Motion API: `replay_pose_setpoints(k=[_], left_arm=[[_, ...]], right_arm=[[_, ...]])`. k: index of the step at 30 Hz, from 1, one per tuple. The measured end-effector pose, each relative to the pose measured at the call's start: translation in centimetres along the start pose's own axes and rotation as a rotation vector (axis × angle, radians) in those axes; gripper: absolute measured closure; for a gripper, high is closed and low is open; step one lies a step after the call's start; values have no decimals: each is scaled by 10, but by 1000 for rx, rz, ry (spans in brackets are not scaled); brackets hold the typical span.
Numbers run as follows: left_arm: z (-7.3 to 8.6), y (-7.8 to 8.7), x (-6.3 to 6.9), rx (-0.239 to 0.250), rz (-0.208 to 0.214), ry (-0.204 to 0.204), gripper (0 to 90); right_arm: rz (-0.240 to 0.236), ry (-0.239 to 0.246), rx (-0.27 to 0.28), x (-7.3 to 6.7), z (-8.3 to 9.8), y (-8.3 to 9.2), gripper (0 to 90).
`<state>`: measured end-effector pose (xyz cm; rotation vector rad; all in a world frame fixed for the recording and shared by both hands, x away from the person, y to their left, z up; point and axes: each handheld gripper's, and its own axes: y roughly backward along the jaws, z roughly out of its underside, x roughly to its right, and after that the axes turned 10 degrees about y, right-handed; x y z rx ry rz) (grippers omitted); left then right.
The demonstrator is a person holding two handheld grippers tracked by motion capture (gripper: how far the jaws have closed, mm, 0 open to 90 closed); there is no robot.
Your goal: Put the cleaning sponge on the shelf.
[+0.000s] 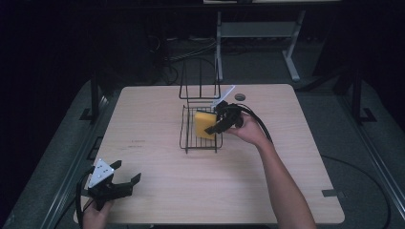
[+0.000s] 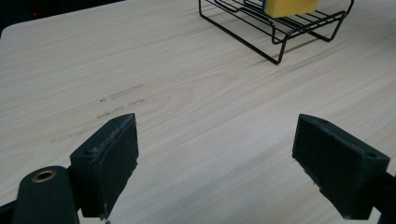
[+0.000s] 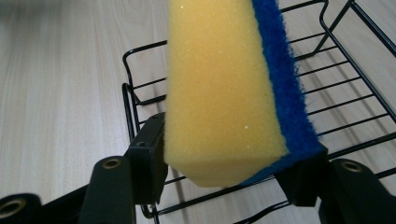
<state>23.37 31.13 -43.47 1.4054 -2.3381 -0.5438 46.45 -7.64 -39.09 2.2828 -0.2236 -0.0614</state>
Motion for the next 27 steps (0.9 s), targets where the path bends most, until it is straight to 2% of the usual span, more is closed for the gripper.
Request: replay_pose_setpoints(k=[19, 27], left_arm=[[0, -1, 0, -2, 1, 3, 138], [0, -1, 0, -1, 4, -3, 138]], right_arm=[[7, -12, 1, -3, 4, 16, 302], [17, -24, -21, -7, 9, 21, 254]])
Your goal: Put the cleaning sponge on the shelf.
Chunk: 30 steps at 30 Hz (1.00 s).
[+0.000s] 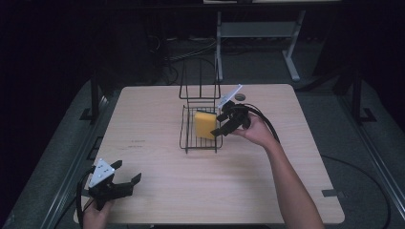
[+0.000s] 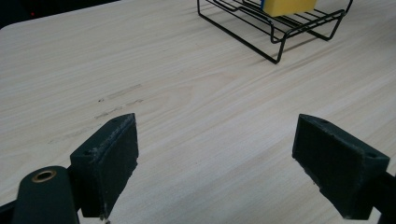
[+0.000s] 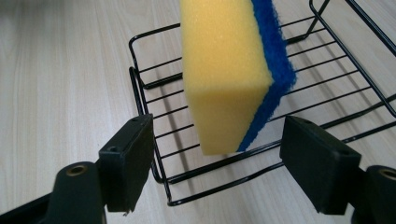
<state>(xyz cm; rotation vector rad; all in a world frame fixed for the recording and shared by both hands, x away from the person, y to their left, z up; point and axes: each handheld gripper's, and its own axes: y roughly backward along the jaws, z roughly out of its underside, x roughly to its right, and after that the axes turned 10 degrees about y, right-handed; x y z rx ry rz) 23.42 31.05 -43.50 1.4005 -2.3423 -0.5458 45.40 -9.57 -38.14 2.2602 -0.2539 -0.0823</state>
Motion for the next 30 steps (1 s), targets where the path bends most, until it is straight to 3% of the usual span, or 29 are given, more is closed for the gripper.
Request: replay_pose_setpoints(k=[10, 15, 30], left_arm=[[0, 1, 0, -1, -1, 0, 138], [1, 0, 2, -1, 5, -6, 138], [1, 1, 1, -5, 2, -5, 138]], right_arm=[[13, -18, 3, -2, 7, 11, 219], [19, -34, -23, -5, 10, 15, 205], [36, -26, -52, -7, 15, 21, 200]])
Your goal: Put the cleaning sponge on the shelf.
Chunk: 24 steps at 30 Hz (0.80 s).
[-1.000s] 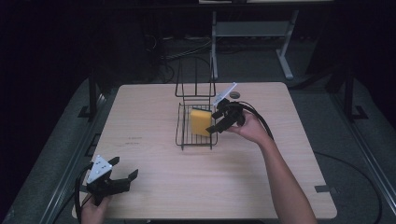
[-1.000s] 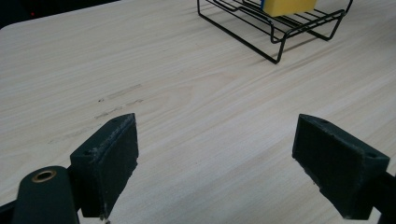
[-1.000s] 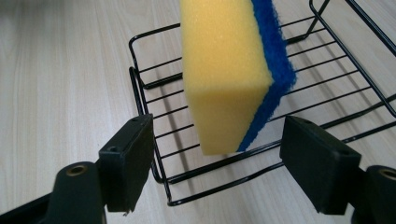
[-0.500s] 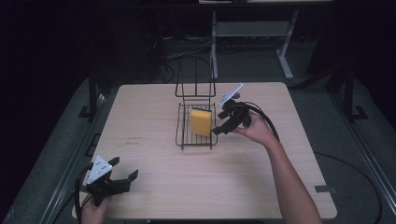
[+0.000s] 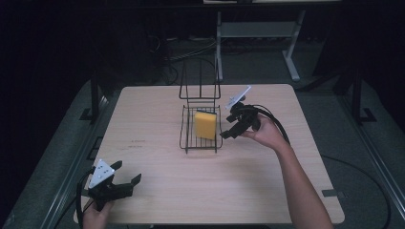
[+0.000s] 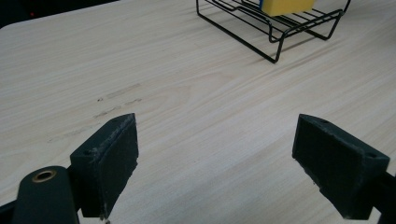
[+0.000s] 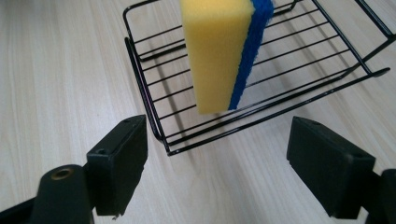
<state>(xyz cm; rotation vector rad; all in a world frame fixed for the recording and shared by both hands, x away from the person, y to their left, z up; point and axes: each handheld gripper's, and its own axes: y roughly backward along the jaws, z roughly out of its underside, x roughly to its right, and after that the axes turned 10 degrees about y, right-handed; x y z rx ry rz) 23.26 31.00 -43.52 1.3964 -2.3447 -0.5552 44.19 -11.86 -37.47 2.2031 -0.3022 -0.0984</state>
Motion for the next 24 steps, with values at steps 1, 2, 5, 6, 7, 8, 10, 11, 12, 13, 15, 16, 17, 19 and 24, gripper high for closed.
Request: replay_pose_setpoints(k=[1, 2, 5, 6, 7, 8, 10, 11, 12, 13, 15, 16, 17, 19, 24], left_arm=[[0, 0, 0, 1, 0, 0, 138], [0, 0, 0, 3, 0, -1, 138], [0, 0, 1, 3, 2, 0, 138], [0, 0, 1, 4, 2, 0, 138], [0, 0, 1, 4, 2, 0, 138], [0, 0, 0, 2, 1, -1, 138], [0, 0, 0, 2, 2, 1, 138], [0, 0, 0, 2, 4, 2, 138], [0, 0, 1, 1, 5, 0, 138], [0, -1, 1, 1, 4, -2, 138], [0, -1, 1, 0, 4, -3, 138], [0, -1, 1, -1, 5, -3, 138], [0, -1, 1, 2, 5, -1, 138], [0, -1, 1, 0, 6, -1, 138], [0, -1, 1, 0, 6, -2, 138]], right_arm=[[0, 0, -4, 0, 1, 0, 200], [1, 2, -6, 0, 1, 0, 199], [1, 0, -14, 0, 2, 1, 199], [1, 0, -15, 0, 3, 2, 199], [1, -2, -13, 0, 3, 2, 199], [0, -3, -13, 0, 4, 3, 199], [1, -7, -14, -1, 5, 5, 199], [2, -6, -14, 0, 5, 5, 199], [2, -7, -15, 0, 5, 6, 199], [3, -8, -16, -1, 5, 6, 199], [3, -6, -17, -1, 6, 7, 197], [5, -9, -18, -1, 6, 8, 197], [4, -11, -20, -1, 7, 8, 196], [4, -7, -21, -1, 7, 9, 194], [11, -5, -50, -4, 9, 10, 188]])
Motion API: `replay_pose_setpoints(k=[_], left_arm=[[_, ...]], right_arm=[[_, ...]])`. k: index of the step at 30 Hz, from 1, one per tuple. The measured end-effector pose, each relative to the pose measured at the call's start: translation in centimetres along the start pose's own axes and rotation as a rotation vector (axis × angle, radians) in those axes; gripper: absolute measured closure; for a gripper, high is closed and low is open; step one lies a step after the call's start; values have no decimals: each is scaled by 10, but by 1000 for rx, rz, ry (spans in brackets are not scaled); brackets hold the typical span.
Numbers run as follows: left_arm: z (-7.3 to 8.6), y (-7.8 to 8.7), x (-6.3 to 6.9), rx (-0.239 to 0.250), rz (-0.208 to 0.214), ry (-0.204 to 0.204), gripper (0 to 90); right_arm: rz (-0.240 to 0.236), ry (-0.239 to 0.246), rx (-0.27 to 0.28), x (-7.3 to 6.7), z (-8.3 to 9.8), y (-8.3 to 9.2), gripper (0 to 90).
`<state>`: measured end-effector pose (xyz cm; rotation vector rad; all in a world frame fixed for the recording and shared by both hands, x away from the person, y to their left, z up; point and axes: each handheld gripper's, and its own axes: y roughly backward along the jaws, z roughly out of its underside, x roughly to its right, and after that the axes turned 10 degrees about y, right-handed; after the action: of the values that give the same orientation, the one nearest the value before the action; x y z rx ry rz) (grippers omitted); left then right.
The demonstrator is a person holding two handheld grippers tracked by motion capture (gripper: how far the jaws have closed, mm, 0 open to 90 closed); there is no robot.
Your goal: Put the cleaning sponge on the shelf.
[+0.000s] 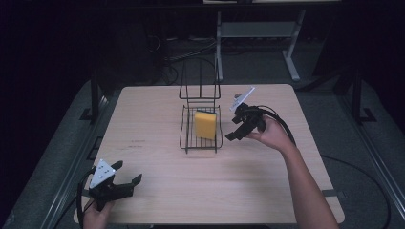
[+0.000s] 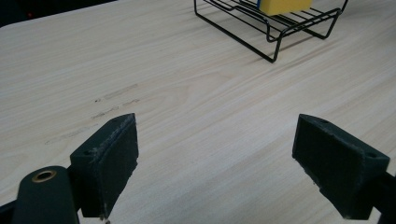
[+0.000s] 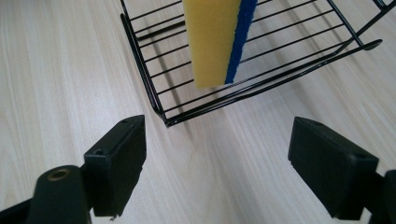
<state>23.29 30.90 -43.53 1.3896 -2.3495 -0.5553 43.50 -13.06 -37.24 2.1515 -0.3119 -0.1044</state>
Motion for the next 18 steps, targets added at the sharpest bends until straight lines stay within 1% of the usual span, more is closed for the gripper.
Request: replay_pose_setpoints(k=[5, 8, 11, 13, 14, 18], left_arm=[[0, 0, 0, 1, -1, -2, 138], [0, 0, 0, 2, -2, 0, 138], [0, 0, 0, 2, -3, 0, 138], [0, 0, 0, -3, -3, -4, 138], [0, 0, 0, -3, -3, -5, 138], [0, -1, 1, -2, -2, -5, 138]], right_arm=[[1, 1, -3, -2, 1, 3, 186], [1, -1, -14, -2, 2, 4, 183], [0, -9, -21, -3, 5, 4, 183], [0, -12, -4, -4, 8, 4, 187], [2, -19, -3, -4, 10, 4, 187], [2, -18, -7, -4, 15, 4, 185]])
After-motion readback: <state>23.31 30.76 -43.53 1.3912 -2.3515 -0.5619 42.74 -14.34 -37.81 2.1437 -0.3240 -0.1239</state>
